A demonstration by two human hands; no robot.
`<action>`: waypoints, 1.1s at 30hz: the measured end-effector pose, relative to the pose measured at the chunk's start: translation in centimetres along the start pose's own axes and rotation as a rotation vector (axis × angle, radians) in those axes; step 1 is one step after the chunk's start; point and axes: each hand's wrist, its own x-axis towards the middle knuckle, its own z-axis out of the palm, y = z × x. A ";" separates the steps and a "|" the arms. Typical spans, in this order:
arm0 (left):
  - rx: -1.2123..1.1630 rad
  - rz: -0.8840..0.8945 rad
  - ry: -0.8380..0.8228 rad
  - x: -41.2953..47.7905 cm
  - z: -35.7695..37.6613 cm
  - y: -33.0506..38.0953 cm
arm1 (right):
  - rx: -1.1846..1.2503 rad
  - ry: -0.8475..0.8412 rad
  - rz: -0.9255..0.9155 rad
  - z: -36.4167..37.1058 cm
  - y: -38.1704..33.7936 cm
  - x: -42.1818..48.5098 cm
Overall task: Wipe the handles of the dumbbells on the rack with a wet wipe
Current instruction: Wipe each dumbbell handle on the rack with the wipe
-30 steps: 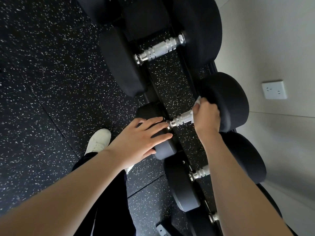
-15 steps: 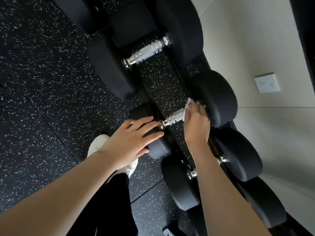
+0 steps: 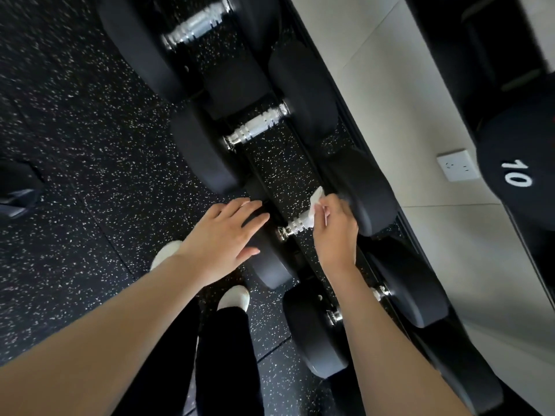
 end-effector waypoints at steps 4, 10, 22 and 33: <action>0.034 -0.039 0.012 1.3 -1.7 -3.3 | -0.007 -0.024 0.040 0.8 -2.0 0.7; 0.060 -0.041 -0.013 3.2 -3.5 -9.7 | 0.008 0.020 0.089 3.9 -5.7 3.3; -0.059 0.042 -0.109 5.7 -4.0 -17.5 | 0.134 0.373 0.539 8.8 -14.0 11.9; -0.111 0.055 -0.033 5.4 -3.0 -18.1 | 0.386 0.710 0.826 11.8 -15.0 15.8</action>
